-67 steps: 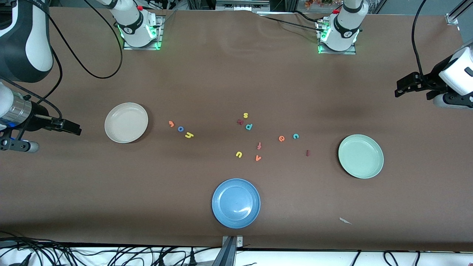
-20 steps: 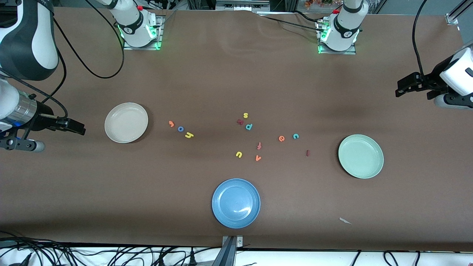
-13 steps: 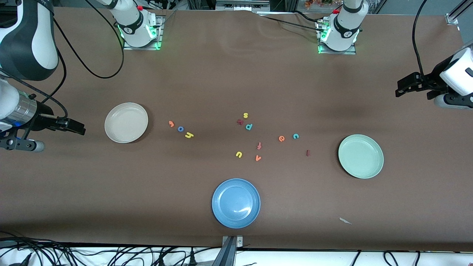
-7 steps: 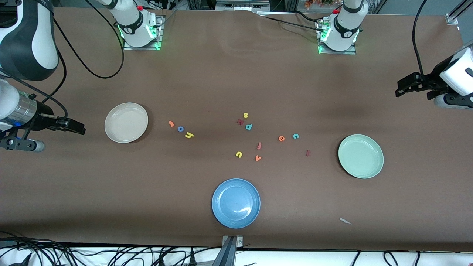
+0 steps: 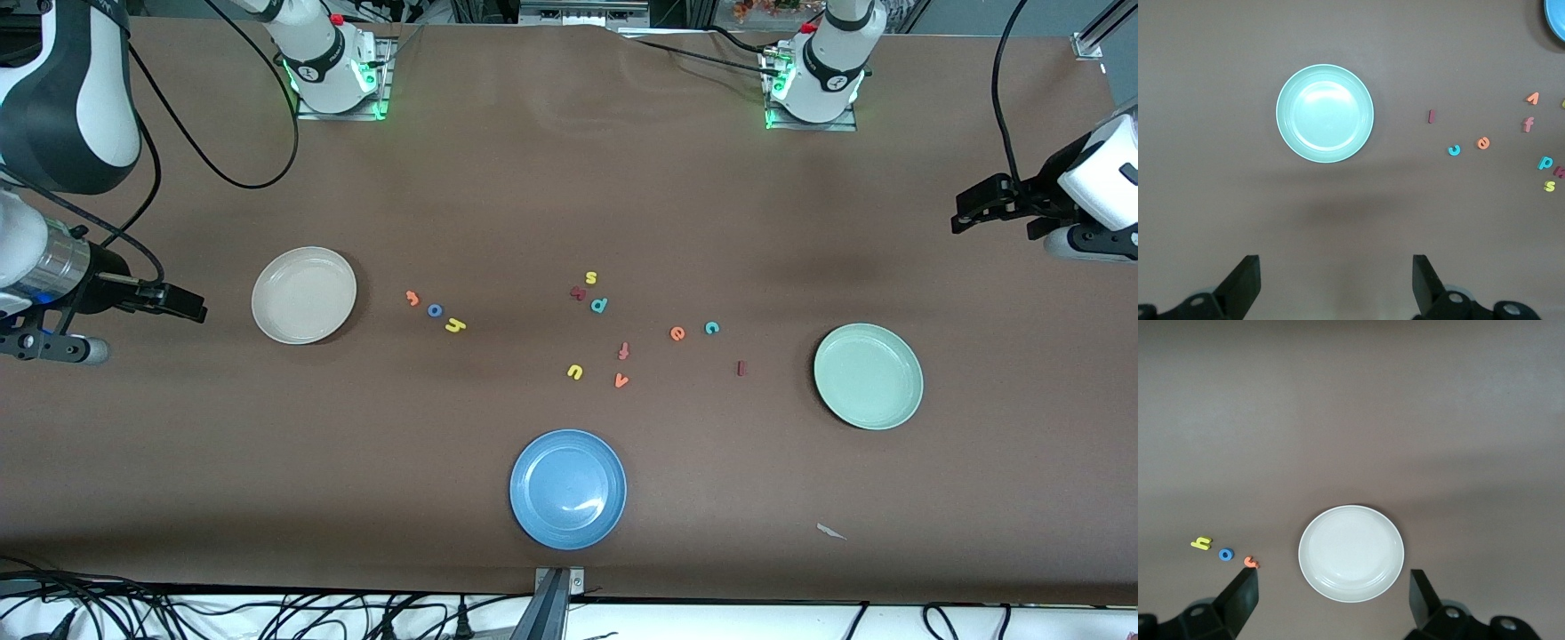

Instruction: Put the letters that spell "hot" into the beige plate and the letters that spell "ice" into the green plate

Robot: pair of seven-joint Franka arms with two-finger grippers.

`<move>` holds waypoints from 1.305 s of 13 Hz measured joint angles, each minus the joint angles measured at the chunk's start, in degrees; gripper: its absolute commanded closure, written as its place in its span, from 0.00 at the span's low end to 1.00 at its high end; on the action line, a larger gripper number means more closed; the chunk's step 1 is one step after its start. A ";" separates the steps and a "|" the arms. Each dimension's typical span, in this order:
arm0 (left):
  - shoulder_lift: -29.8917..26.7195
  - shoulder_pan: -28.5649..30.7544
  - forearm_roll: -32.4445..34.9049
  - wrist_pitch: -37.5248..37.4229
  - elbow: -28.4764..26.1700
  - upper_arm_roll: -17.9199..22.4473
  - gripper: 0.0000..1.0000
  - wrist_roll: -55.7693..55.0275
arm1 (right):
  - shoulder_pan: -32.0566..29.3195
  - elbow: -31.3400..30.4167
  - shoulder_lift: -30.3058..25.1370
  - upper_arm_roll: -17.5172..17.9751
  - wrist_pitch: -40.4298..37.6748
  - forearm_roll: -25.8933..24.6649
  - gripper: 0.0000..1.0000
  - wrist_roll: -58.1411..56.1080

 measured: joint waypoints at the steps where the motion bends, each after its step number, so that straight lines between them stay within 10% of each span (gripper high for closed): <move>1: 0.00 0.02 0.00 0.00 0.00 0.00 0.00 0.00 | 0.01 0.00 0.00 0.01 -0.02 0.00 0.00 0.00; 17: 0.01 0.06 0.00 0.00 -0.04 0.01 0.00 0.00 | 1.00 -0.62 -0.02 0.33 -1.62 0.00 0.00 3.01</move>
